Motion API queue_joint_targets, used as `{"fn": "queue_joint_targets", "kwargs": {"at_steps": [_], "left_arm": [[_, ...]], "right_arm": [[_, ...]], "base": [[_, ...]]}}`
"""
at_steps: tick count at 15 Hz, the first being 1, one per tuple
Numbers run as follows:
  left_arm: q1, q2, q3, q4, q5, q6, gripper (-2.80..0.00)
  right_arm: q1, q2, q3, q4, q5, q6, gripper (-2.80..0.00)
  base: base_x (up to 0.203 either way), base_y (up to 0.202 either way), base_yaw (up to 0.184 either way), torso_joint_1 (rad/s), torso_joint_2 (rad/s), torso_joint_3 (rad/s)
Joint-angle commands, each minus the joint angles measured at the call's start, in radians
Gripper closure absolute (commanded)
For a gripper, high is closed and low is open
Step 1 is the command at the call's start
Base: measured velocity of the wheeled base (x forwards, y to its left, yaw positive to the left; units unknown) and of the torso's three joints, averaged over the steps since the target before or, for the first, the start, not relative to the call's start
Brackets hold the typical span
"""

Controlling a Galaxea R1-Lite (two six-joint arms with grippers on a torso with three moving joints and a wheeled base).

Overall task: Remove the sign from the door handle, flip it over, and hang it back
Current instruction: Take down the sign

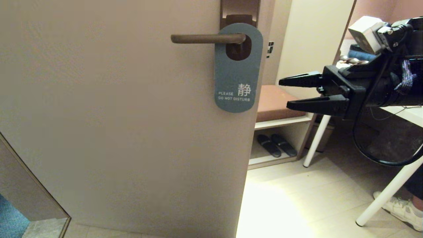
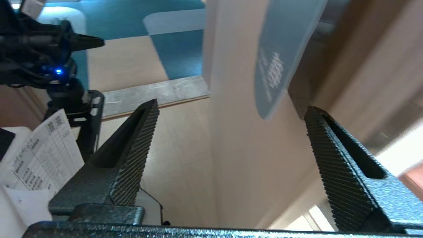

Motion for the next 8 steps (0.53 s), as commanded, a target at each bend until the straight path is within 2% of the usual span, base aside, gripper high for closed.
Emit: {"fn": "queue_joint_targets", "kwargs": {"at_steps": [1,8], "left_arm": [[0.0,0.001,0.0,0.0,0.0,0.001,0.0],[0.0,0.001,0.0,0.0,0.0,0.0,0.0]], "right_arm": [[0.028,0.037,-0.031,-0.001,0.005,-0.003,-2.8],[0.051,0.134,-0.146,-0.002,0.005,-0.002,-2.8]], "base": [[0.0,0.0,0.0,0.0,0.0,0.0],[0.0,0.0,0.0,0.0,0.0,0.0]]}}
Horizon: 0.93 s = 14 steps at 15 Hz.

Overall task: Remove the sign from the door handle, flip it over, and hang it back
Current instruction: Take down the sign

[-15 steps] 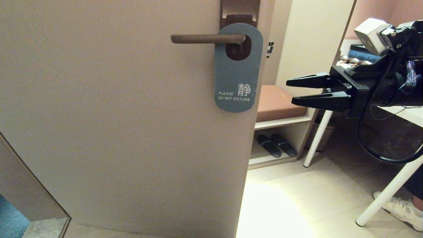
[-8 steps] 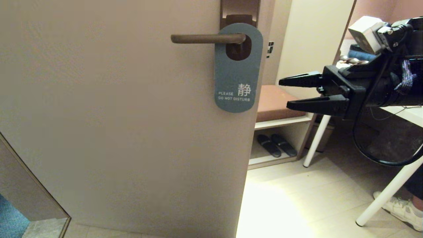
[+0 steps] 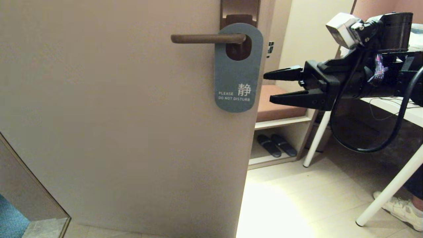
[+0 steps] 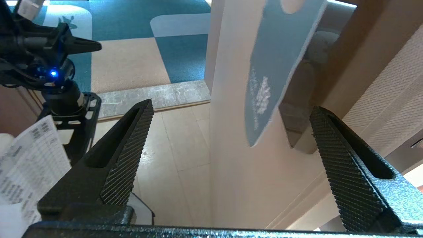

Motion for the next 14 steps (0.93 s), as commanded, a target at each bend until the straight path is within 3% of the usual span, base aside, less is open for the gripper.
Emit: {"fn": "queue_joint_targets", "kwargs": {"at_steps": [1,14], "left_arm": [[0.0,0.001,0.0,0.0,0.0,0.0,0.0],[0.0,0.001,0.0,0.0,0.0,0.0,0.0]], "right_arm": [[0.011,0.04,-0.025,-0.001,0.006,-0.001,-2.8],[0.078,0.148,-0.135,-0.001,-0.013,-0.001,-2.8]], "base": [[0.0,0.0,0.0,0.0,0.0,0.0],[0.0,0.0,0.0,0.0,0.0,0.0]]}}
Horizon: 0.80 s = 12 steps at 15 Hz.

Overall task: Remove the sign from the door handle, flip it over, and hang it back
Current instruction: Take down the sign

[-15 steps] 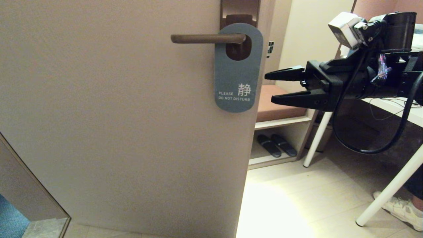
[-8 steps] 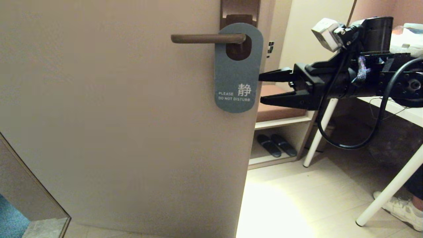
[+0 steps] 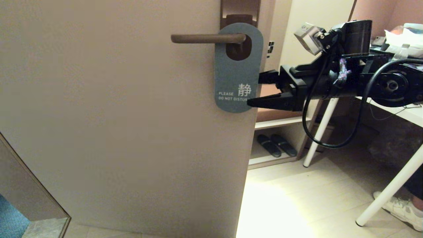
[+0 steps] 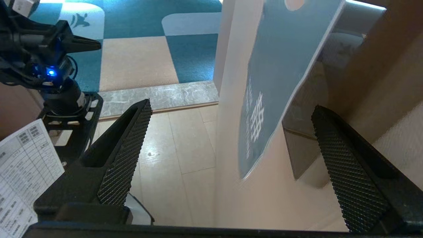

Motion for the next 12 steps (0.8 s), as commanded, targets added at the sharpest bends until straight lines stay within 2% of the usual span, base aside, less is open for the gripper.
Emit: {"fn": "queue_joint_targets", "kwargs": {"at_steps": [1,5,12], "left_arm": [[0.0,0.001,0.0,0.0,0.0,0.0,0.0],[0.0,0.001,0.0,0.0,0.0,0.001,0.0],[0.0,0.001,0.0,0.0,0.0,0.0,0.0]], "right_arm": [[0.009,0.035,-0.037,-0.001,-0.001,-0.002,-2.8],[0.03,0.081,-0.1,-0.001,-0.003,-0.002,-2.8],[0.043,0.1,-0.119,-0.001,-0.047,0.0,-2.8]], "base": [[0.0,0.0,0.0,0.0,0.0,0.0],[0.0,0.0,0.0,0.0,0.0,0.0],[0.0,0.0,0.0,0.0,0.0,0.0]]}}
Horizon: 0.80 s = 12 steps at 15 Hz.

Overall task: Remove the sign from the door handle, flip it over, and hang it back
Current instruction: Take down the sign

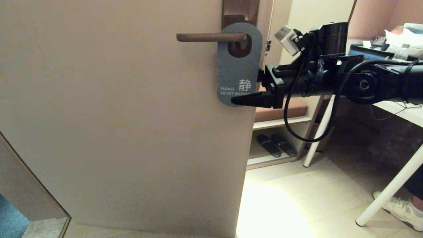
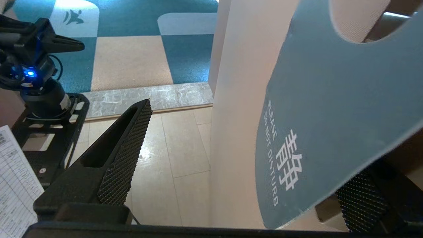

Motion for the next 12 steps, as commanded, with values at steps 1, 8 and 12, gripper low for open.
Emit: {"fn": "queue_joint_targets", "kwargs": {"at_steps": [1,8,12], "left_arm": [[0.0,0.001,0.0,0.0,0.0,-0.001,0.0],[0.0,0.001,0.0,0.0,0.0,0.0,0.0],[0.0,0.001,0.0,0.0,0.0,-0.001,0.0]], "right_arm": [[0.001,0.006,-0.004,-0.002,-0.006,-0.002,-2.8],[0.001,0.055,-0.097,-0.001,-0.008,0.031,-2.8],[0.004,0.071,-0.101,-0.001,-0.019,0.033,-2.8]], "base": [[0.0,0.0,0.0,0.0,0.0,0.0],[0.0,0.0,0.0,0.0,0.0,0.0],[0.0,0.0,0.0,0.0,0.0,0.0]]}}
